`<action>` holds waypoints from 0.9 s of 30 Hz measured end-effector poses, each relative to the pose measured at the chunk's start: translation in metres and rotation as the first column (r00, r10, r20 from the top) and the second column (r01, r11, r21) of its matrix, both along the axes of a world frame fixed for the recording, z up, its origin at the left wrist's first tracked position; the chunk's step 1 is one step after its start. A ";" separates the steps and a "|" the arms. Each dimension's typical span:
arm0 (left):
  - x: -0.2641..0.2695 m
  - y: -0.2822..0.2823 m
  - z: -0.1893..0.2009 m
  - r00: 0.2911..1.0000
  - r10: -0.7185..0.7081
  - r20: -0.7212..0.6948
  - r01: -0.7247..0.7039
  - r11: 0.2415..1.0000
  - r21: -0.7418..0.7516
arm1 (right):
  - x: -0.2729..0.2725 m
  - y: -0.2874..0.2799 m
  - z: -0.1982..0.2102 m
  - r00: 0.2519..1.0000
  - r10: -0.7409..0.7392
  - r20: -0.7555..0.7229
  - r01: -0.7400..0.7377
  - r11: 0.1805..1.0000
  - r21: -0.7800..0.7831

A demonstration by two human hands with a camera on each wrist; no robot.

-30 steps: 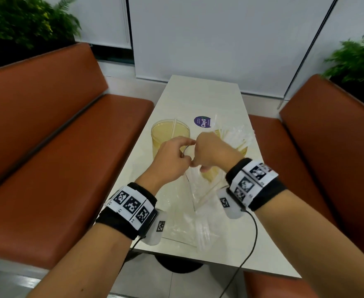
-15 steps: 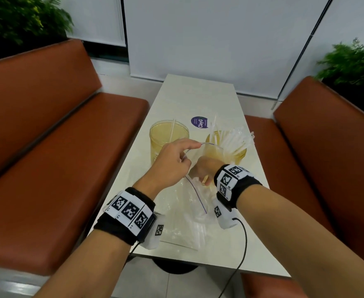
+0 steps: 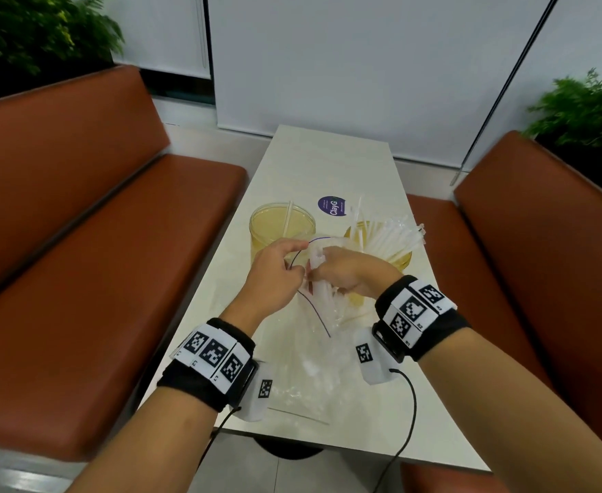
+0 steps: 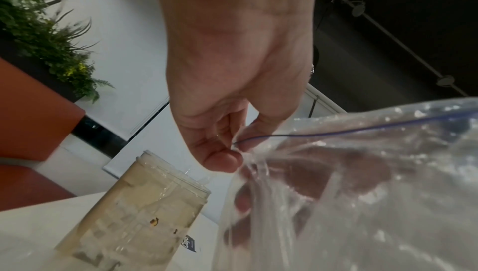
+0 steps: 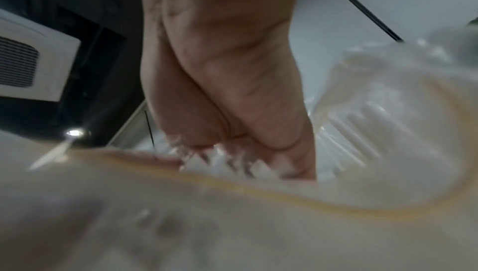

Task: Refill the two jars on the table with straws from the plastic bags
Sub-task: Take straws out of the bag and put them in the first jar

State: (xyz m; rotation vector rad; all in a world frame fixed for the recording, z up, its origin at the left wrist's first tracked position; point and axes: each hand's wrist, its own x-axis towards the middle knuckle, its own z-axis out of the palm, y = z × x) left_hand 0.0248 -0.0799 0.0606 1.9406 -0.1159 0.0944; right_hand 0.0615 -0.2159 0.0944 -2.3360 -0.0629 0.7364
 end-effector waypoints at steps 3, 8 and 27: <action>0.002 0.001 -0.002 0.999 0.035 -0.035 -0.035 0.999 -0.013 | -0.005 -0.002 0.017 0.996 0.028 0.084 -0.038 0.992 0.120; 0.006 0.005 -0.006 0.996 0.057 -0.073 -0.059 0.998 -0.025 | -0.010 -0.008 0.059 0.982 0.009 0.187 -0.063 0.956 0.285; 0.011 0.008 -0.007 0.991 0.111 -0.078 -0.110 0.994 0.015 | 0.083 -0.098 0.111 0.566 -0.536 0.627 0.212 0.829 0.518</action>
